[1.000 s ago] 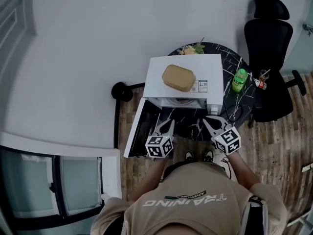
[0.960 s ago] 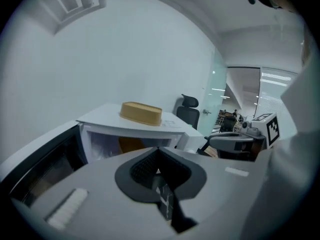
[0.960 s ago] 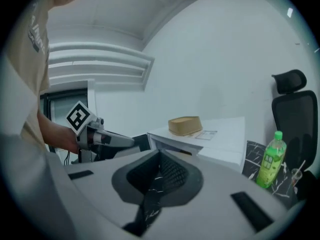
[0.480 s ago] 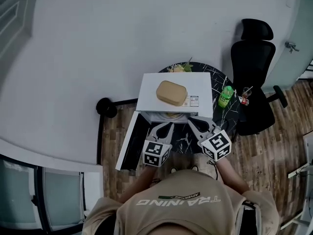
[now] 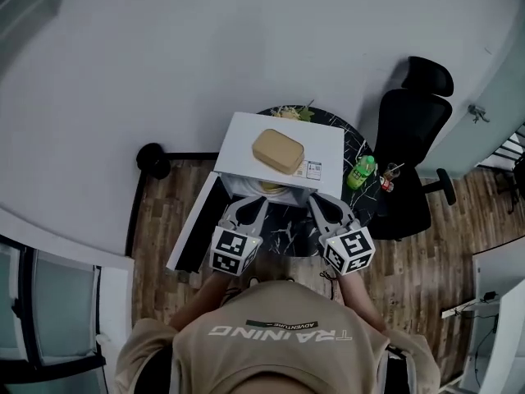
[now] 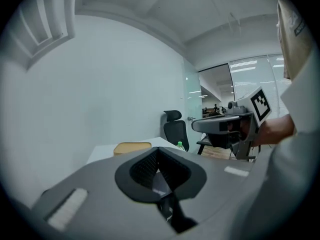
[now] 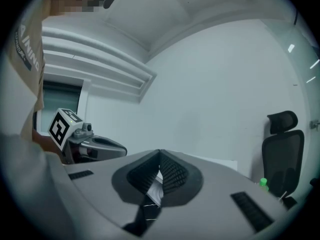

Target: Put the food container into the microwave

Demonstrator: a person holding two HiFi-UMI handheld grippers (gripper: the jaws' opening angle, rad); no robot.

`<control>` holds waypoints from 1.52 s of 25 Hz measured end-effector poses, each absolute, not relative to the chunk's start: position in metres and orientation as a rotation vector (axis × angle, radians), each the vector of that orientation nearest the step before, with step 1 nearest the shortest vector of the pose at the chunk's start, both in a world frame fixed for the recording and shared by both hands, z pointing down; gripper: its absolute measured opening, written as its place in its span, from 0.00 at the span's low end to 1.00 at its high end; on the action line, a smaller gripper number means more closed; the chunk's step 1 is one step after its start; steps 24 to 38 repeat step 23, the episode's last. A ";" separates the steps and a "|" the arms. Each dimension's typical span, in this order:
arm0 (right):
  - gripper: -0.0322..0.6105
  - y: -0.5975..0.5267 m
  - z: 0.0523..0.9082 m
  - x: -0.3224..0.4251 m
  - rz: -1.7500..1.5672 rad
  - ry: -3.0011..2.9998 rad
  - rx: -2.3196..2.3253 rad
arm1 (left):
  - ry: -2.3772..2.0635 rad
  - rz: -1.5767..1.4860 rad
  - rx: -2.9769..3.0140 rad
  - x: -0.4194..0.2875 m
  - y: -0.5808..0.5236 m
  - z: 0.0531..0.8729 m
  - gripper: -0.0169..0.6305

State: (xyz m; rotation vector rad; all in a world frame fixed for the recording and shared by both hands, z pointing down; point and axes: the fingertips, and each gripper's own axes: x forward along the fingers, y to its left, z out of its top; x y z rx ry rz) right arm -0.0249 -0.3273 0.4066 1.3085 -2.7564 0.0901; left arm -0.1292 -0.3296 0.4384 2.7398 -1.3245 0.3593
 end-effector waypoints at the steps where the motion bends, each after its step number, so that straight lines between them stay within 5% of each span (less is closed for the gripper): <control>1: 0.06 -0.326 0.410 -0.025 0.091 -2.750 1.310 | -1.335 0.358 2.733 -0.132 -0.328 0.439 0.04; 38: 0.06 -0.335 0.415 -0.035 0.037 -2.722 1.291 | -1.363 0.330 2.751 -0.144 -0.325 0.436 0.04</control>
